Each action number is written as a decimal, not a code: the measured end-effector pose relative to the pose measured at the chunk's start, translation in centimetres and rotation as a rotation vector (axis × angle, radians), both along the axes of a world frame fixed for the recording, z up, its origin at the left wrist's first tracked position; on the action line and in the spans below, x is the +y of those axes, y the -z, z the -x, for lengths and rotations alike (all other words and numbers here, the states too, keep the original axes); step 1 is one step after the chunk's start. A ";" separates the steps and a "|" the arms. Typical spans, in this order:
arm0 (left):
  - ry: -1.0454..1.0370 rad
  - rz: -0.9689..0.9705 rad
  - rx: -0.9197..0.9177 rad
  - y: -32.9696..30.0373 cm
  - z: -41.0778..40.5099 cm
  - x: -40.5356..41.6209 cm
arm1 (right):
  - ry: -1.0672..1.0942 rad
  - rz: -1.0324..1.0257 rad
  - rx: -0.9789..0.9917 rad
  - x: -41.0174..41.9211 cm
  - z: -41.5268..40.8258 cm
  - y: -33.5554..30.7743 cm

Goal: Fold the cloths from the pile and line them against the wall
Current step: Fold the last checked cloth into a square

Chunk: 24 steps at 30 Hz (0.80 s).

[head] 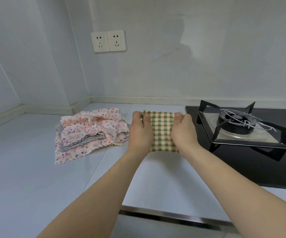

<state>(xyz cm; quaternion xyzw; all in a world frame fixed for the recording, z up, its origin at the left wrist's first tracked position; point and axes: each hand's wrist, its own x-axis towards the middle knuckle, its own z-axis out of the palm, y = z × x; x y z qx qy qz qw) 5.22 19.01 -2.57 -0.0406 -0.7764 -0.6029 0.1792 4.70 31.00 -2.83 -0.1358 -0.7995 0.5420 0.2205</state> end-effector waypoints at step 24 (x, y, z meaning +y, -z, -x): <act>0.235 -0.004 -0.267 -20.7 3.6 20.7 | 0.261 0.092 -0.259 19.7 0.1 -21.5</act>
